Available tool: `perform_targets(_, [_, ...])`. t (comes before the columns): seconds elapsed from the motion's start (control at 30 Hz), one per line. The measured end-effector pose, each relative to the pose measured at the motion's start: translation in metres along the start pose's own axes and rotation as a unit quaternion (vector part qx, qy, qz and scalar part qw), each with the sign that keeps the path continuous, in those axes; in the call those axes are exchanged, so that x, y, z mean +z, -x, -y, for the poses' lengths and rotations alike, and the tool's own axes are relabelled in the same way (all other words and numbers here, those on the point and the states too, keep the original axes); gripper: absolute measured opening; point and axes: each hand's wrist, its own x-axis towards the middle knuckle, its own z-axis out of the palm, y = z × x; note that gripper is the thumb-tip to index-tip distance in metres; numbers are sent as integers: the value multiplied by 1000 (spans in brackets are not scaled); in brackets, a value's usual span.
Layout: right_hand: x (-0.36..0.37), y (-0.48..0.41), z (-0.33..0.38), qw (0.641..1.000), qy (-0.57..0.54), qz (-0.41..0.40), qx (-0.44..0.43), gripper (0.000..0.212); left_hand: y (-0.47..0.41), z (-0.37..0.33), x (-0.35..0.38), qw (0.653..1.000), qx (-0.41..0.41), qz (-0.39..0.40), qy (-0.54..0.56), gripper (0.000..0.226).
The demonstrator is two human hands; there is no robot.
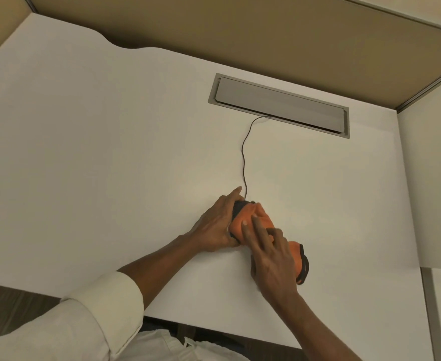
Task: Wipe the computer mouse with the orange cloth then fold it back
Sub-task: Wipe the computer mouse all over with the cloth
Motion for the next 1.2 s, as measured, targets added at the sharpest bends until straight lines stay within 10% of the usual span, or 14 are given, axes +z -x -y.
perform_targets(0.47, [-16,-66,-1,993,4,95,70,46,-3,-1,2,1000,-4,4,-26,145])
perform_targets(0.73, [-16,-4,3,996,45,70,-11,78,-1,-2,0,1000,1,4,10,146])
perform_targets(1.2, [-19,-50,10,995,20,90,38,54,-3,1,1,999,27,-2,-30,143])
